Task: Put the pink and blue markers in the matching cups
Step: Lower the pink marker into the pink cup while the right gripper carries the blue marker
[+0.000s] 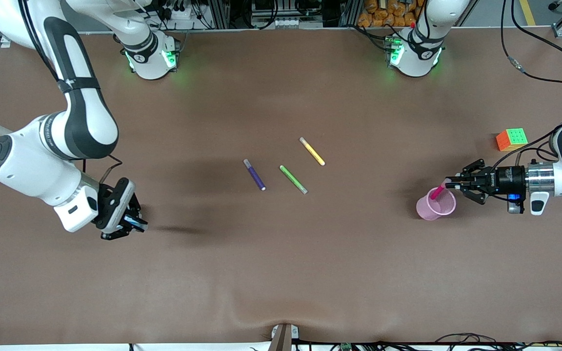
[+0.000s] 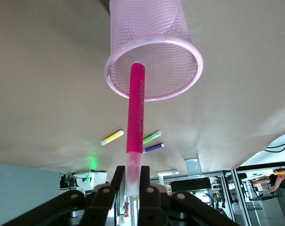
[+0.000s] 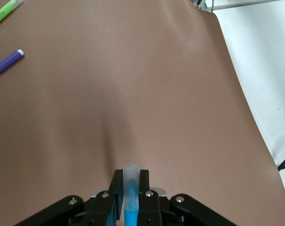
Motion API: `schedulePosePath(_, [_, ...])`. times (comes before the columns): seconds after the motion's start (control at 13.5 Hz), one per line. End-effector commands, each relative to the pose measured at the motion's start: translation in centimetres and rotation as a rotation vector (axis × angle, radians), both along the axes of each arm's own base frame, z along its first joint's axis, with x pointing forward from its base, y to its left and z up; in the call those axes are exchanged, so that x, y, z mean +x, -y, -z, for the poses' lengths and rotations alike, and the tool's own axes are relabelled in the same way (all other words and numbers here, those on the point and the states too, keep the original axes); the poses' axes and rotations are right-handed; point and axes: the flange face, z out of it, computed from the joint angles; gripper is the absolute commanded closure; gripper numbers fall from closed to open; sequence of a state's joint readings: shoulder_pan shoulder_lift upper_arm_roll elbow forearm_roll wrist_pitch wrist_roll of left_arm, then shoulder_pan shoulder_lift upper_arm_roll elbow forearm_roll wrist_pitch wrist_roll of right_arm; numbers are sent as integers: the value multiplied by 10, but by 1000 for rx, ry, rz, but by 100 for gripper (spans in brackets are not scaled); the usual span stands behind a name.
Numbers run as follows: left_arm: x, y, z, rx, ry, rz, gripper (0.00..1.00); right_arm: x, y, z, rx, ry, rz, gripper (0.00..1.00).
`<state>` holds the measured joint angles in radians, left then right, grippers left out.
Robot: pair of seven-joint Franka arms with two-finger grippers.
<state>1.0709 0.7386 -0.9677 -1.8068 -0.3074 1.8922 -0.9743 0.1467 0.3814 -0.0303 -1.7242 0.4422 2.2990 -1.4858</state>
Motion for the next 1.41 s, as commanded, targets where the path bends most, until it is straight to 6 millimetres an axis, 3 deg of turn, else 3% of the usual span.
schedulePosePath(0.0, [6, -2, -3, -27, 20, -2, 93, -21, 23, 6, 89, 23, -25, 100])
schedulePosePath(0.15, [8, -5, -7, -26, 26, -6, 90, -26, 43, 19, 126, 30, -37, 100])
schedulePosePath(0.37, [9, -5, -9, -26, 27, -6, 89, -39, 56, 30, 167, 17, -32, 100])
schedulePosePath(0.52, [10, -6, -9, -25, 28, -7, 80, -42, 63, 31, 173, 13, -34, 100])
schedulePosePath(0.59, [10, -6, -9, -24, 28, -6, 64, -43, 70, 33, 176, 11, -43, 100])
schedulePosePath(0.67, [10, -6, -10, -23, 29, -6, 38, -43, 74, 33, 179, 16, -51, 100])
schedulePosePath(0.74, [10, -6, -10, -22, 29, -8, 20, -44, 75, 34, 199, 18, -61, 100])
schedulePosePath(0.82, [11, -7, -12, -21, 28, -13, 6, -44, 79, 38, 220, 25, -62, 100])
schedulePosePath(0.89, [11, -8, -14, -18, 31, -14, 0, -44, 80, 39, 233, 35, -68, 100])
schedulePosePath(1.11, [17, -12, -29, -15, 34, -13, 0, -45, 90, 46, 247, 47, -79, 100])
schedulePosePath(1.34, [28, -5, -66, -8, 6, 24, 0, -50, 104, 57, 338, 26, -64, 100])
